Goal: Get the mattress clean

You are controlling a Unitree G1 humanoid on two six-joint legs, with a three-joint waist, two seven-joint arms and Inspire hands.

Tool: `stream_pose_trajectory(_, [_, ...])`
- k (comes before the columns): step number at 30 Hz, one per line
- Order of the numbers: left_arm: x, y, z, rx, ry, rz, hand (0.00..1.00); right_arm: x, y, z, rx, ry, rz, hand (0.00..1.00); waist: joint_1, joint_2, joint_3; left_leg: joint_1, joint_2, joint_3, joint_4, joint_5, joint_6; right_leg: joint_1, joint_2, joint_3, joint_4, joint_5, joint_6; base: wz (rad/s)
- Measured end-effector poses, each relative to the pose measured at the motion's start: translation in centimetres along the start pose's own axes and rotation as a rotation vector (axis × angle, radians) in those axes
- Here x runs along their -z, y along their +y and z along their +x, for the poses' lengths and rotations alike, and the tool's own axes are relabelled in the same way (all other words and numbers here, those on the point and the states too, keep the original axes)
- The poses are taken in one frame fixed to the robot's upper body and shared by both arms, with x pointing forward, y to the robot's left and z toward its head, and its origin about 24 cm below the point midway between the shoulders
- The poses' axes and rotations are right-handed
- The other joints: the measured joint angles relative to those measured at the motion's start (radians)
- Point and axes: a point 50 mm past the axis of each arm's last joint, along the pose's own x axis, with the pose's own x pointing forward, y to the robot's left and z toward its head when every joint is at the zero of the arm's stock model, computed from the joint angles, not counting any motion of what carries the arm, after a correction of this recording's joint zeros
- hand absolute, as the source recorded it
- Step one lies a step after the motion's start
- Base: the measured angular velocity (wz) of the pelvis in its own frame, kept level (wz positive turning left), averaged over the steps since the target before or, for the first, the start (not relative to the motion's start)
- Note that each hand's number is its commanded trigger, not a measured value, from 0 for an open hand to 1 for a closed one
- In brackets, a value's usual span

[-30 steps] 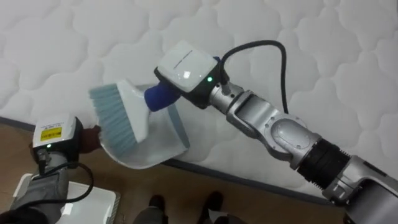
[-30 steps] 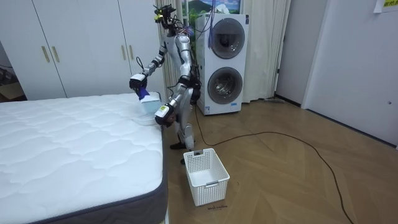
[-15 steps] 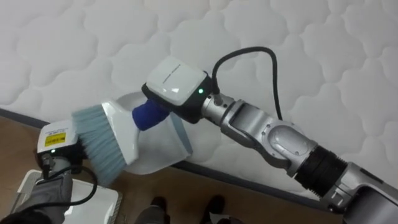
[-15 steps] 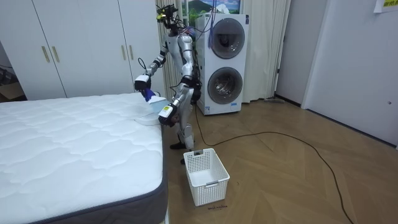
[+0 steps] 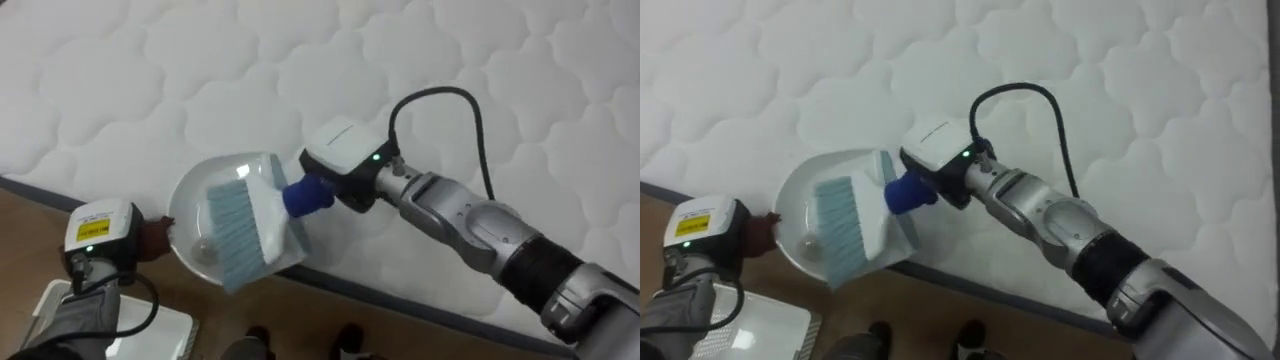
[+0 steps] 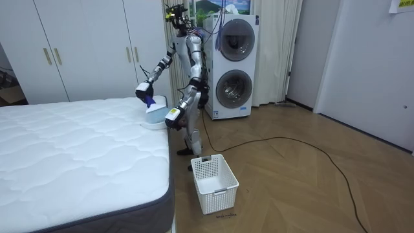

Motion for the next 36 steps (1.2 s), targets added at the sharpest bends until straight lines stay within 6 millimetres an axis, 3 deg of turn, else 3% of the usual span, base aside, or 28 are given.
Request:
stream_pose_trajectory(4, [-0.2,0.0,-0.1,-0.019,-0.014,0.003,1.0,2.6,0.9,-1.3,0.076,0.138,0.093,1.0,0.0,0.017,0.0066,0.024,-0.006,0.0,-0.004,-0.002,0.004,0.021,-0.004,0.005,-0.001,-0.003,0.006,0.02])
stream_pose_trajectory(10, [-0.8,-0.5,-0.5,-0.049,0.008,-0.065,1.0,5.5,4.6,-5.4,0.112,0.38,0.256,1.0,-0.034,0.06,-0.0009,0.089,-0.025,0.003,-0.035,-0.005,0.015,0.075,-0.022,0.006,-0.003,-0.017,0.028,0.04])
stream_pose_trajectory(15, [-0.8,-1.2,-2.0,-0.102,-0.005,-0.139,1.0,7.3,7.4,-9.5,0.175,0.587,0.442,1.0,-0.084,0.065,-0.0166,0.199,-0.033,0.017,-0.116,0.008,0.022,0.161,-0.018,0.027,-0.043,-0.025,0.044,-0.04])
stream_pose_trajectory(17, [-0.3,-1.9,-2.9,-0.089,0.01,-0.157,1.0,7.9,8.4,-11.2,0.202,0.679,0.533,1.0,-0.1,0.067,-0.034,0.245,-0.029,0.025,-0.149,0.008,0.021,0.203,-0.008,0.03,-0.074,-0.024,0.047,-0.13])
stream_pose_trajectory(18, [0.2,-2.5,-3.5,-0.076,0.029,-0.165,1.0,8.3,9.1,-12.5,0.221,0.748,0.603,0.87,-0.111,0.068,-0.0479,0.275,-0.027,0.027,-0.172,0.009,0.02,0.228,0.0,0.035,-0.092,-0.022,0.05,-0.12])
stream_pose_trajectory(19, [0.4,-2.6,-3.7,-0.076,0.038,-0.169,1.0,8.5,9.4,-13.1,0.234,0.782,0.633,0.57,-0.112,0.066,-0.0512,0.291,-0.026,0.03,-0.182,0.01,0.019,0.238,0.002,0.039,-0.097,-0.023,0.051,-0.15])
stream_pose_trajectory(20, [0.8,-2.6,-3.9,-0.081,0.053,-0.176,1.0,8.9,9.7,-14.1,0.26,0.838,0.674,0.09,-0.114,0.065,-0.0526,0.316,-0.025,0.034,-0.197,0.01,0.018,0.257,0.007,0.046,-0.108,-0.023,0.052,-0.14])
stream_pose_trajectory(21, [1.0,-2.6,-3.9,-0.087,0.067,-0.186,1.0,9.3,10.1,-15.2,0.286,0.892,0.712,0.0,-0.121,0.067,-0.0544,0.333,-0.023,0.034,-0.207,0.01,0.018,0.275,0.012,0.051,-0.119,-0.023,0.054,-0.09])
stream_pose_trajectory(24, [1.6,-2.2,-4.3,-0.126,0.107,-0.235,1.0,9.9,10.9,-17.3,0.347,1.01,0.804,0.0,-0.136,0.07,-0.0576,0.378,-0.022,0.043,-0.241,0.012,0.016,0.31,0.019,0.059,-0.14,-0.023,0.059,-0.04])
stream_pose_trajectory(31, [1.6,-2.1,-5.4,-0.158,0.103,-0.288,1.0,10.5,11.3,-18.9,0.441,1.128,0.915,0.0,-0.161,0.088,-0.0662,0.472,-0.023,0.048,-0.304,0.012,0.015,0.4,0.029,0.064,-0.18,-0.028,0.071,-0.01])
stream_pose_trajectory(36, [1.8,-2.4,-6.2,-0.151,0.098,-0.297,1.0,10.4,12.6,-21.2,0.476,1.234,1.001,0.0,-0.179,0.104,-0.0729,0.496,-0.027,-0.003,-0.309,0.013,0.015,0.455,0.033,0.076,-0.209,-0.036,0.087,0.28])
